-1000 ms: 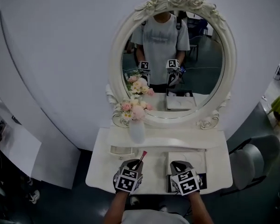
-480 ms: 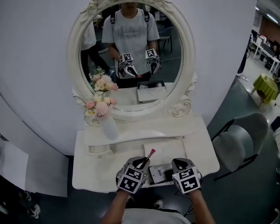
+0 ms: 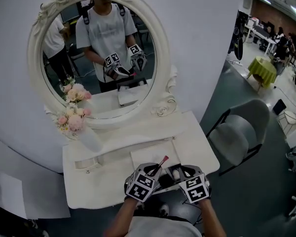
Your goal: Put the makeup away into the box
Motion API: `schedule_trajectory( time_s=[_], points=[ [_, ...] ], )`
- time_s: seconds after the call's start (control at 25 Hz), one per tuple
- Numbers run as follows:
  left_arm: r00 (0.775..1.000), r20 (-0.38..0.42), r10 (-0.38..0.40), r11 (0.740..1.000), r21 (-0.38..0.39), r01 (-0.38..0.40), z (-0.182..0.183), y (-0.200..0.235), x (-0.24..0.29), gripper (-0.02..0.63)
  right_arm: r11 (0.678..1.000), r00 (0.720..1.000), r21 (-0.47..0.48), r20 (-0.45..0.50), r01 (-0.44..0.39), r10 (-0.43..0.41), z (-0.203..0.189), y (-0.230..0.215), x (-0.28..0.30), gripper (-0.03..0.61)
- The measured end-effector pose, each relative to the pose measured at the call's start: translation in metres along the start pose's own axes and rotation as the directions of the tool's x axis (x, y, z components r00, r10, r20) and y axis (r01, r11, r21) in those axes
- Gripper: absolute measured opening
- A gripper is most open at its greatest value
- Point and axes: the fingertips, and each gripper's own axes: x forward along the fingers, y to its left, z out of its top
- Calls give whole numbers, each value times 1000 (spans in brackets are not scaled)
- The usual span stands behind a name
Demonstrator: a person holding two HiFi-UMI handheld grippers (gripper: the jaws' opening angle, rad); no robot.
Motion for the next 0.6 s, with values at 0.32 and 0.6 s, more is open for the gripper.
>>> schedule_trajectory(
  time_s=[0.32,0.6],
  points=[
    [986,-87,-144,987,60,149,-3,-35,47,60,996,998,82,-46,46,-42,-27,-28,-1,3],
    [945,-217,-243,961,77,265,-25,-63,72,60,990,995,125,-81,67,-57,-45,-40,1,3]
  ],
)
